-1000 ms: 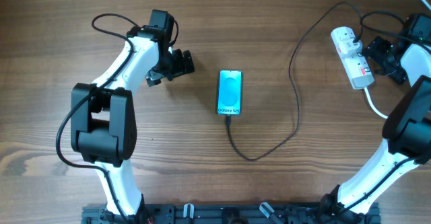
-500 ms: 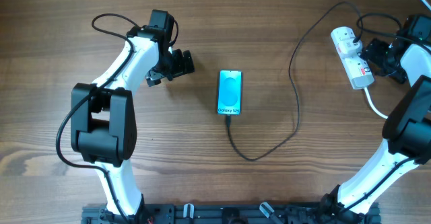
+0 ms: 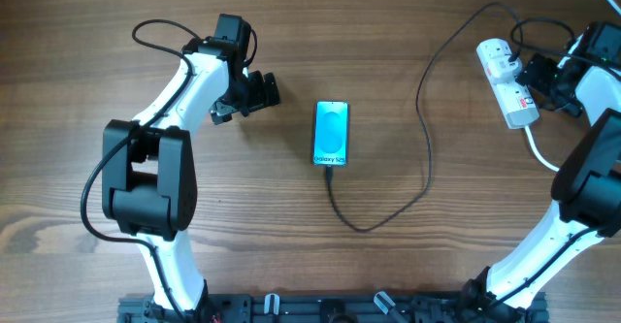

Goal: Plug charger to phone and switch on socket
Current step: 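Position the right gripper finger over the power strip's rocker switch, then press the rocker switch down with the right gripper finger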

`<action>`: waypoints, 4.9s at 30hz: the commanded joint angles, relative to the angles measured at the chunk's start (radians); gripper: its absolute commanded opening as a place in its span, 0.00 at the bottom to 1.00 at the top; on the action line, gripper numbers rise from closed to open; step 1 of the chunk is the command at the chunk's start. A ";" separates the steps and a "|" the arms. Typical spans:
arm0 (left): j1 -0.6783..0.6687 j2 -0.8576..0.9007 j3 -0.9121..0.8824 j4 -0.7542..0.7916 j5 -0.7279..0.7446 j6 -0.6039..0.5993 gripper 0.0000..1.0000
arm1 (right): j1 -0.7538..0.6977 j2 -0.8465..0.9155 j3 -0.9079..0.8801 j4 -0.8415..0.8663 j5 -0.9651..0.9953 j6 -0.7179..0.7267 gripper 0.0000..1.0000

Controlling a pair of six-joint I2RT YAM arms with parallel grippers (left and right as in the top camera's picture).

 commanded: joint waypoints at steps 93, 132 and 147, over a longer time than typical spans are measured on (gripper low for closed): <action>-0.001 -0.024 0.003 0.000 -0.017 -0.006 1.00 | 0.010 0.026 -0.032 0.011 -0.088 -0.054 1.00; -0.001 -0.024 0.003 0.000 -0.017 -0.006 1.00 | 0.000 -0.009 -0.018 -0.085 -0.057 -0.107 1.00; -0.001 -0.024 0.003 0.000 -0.017 -0.006 1.00 | -0.004 -0.105 -0.019 -0.105 -0.064 -0.184 1.00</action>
